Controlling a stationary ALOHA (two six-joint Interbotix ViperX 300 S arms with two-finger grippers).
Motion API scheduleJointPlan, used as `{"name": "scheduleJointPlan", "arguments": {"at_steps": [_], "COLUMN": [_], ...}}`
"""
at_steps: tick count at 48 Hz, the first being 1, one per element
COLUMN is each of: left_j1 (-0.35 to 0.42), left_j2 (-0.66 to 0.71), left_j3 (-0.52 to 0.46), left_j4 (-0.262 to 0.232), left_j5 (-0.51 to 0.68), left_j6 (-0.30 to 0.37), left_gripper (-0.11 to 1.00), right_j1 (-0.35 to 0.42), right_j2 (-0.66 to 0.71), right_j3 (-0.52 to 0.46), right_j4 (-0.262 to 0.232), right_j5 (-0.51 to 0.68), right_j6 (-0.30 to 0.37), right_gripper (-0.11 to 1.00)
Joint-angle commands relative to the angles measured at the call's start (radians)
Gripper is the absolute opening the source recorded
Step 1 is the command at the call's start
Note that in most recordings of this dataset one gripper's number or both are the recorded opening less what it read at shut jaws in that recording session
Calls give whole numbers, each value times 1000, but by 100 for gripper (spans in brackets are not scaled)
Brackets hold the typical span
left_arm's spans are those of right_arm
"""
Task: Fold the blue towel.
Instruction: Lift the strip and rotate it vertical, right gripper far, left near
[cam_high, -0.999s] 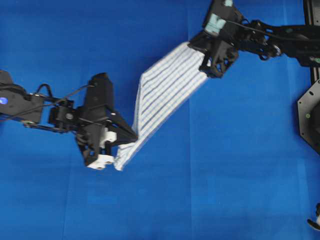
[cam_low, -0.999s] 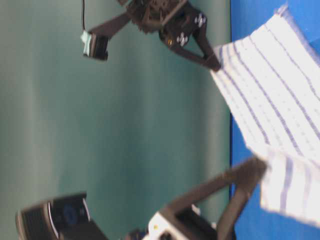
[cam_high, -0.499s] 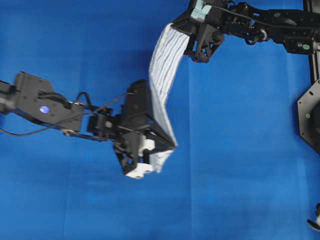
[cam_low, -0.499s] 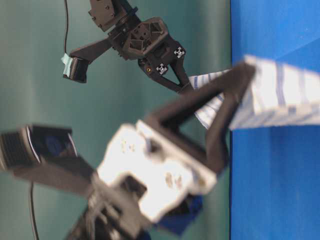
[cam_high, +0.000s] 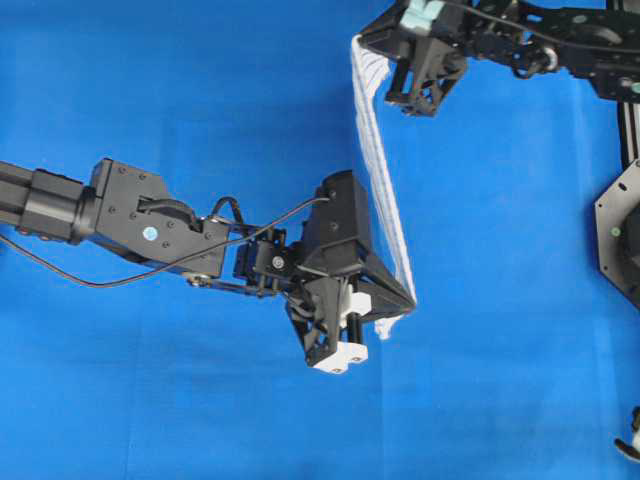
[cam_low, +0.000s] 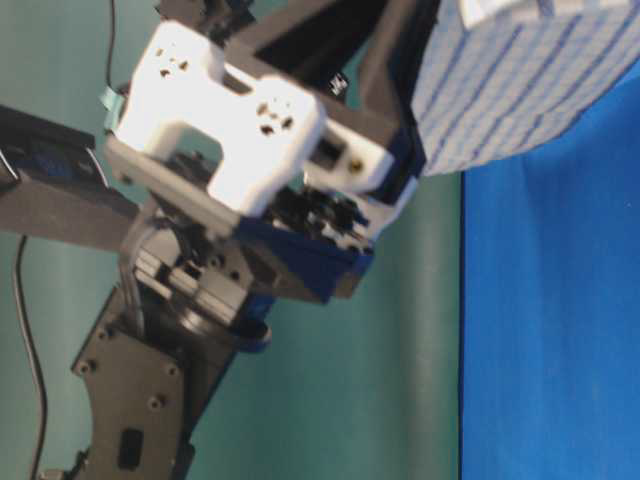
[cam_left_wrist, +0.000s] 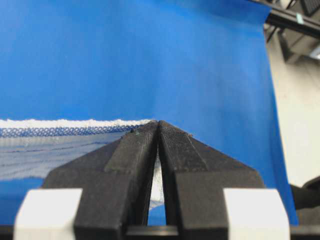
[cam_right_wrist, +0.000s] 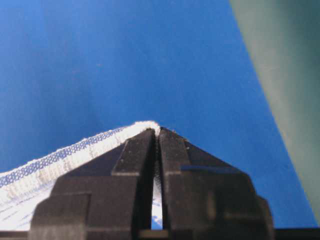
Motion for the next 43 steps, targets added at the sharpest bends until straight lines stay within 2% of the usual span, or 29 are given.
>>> {"name": "scheduleJointPlan", "arguments": {"at_steps": [1,14,30,43], "left_j1": [-12,-26,-80,-130], "left_j2": [-12,-11,-41,-74], "left_j3": [-32,-8,100,189], "left_j4": [3,3,-15,-21], "left_j5": [-9,-20,-127,-166], "left_j6": [3,0,-20,-92], "left_gripper": [1,1,1,1], "right_j1": [-9,-11,-12,-5], "right_j2": [-38,-29,86,183], "right_j3": [0,-5,-80,-173], "right_j4": [-3,-8,-17,-17], "right_j5": [-3,-2,0,15], "right_j6": [-2,-6,-6,-6], "right_gripper": [2,2,2,2]}}
